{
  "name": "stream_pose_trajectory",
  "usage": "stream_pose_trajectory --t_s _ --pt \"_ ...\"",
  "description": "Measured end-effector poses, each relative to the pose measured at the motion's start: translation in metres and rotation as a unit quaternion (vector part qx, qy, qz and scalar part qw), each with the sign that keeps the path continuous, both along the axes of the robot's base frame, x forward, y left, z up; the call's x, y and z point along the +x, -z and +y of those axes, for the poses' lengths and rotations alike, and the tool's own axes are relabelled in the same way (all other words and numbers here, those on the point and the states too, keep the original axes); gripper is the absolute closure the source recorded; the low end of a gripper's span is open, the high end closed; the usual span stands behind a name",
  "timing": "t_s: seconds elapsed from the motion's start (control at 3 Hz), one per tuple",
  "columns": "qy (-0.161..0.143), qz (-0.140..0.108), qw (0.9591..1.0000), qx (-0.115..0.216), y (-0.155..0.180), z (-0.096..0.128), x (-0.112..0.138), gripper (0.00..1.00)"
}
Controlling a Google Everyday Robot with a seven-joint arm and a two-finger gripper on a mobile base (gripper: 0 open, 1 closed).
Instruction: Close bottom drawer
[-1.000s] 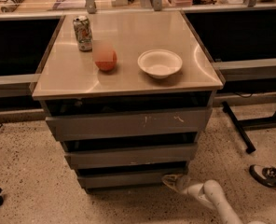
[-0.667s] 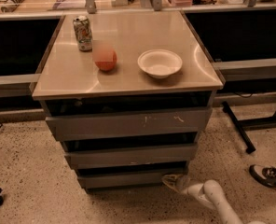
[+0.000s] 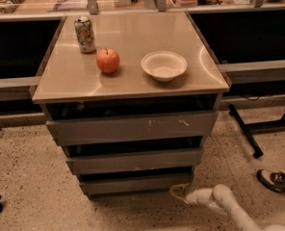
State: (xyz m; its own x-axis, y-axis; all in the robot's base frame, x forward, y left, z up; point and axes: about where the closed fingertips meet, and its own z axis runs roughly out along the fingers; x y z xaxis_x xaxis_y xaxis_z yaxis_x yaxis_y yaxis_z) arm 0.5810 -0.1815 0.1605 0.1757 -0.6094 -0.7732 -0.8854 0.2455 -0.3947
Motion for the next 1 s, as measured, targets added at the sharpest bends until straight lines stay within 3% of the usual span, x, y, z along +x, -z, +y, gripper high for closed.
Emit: stream_pose_trajectory --t_s 0.33,0.67,1.0 --pt "-0.007 0.074 0.9972 -0.005 -0.017 -0.011 -0.039 1.00" --pt "-0.044 0.151 0.9874 -0.013 -0.054 -0.010 -0.081 1.00" --pt "-0.051 0.162 0.9854 -0.013 -0.066 -0.006 -0.084 0.81"
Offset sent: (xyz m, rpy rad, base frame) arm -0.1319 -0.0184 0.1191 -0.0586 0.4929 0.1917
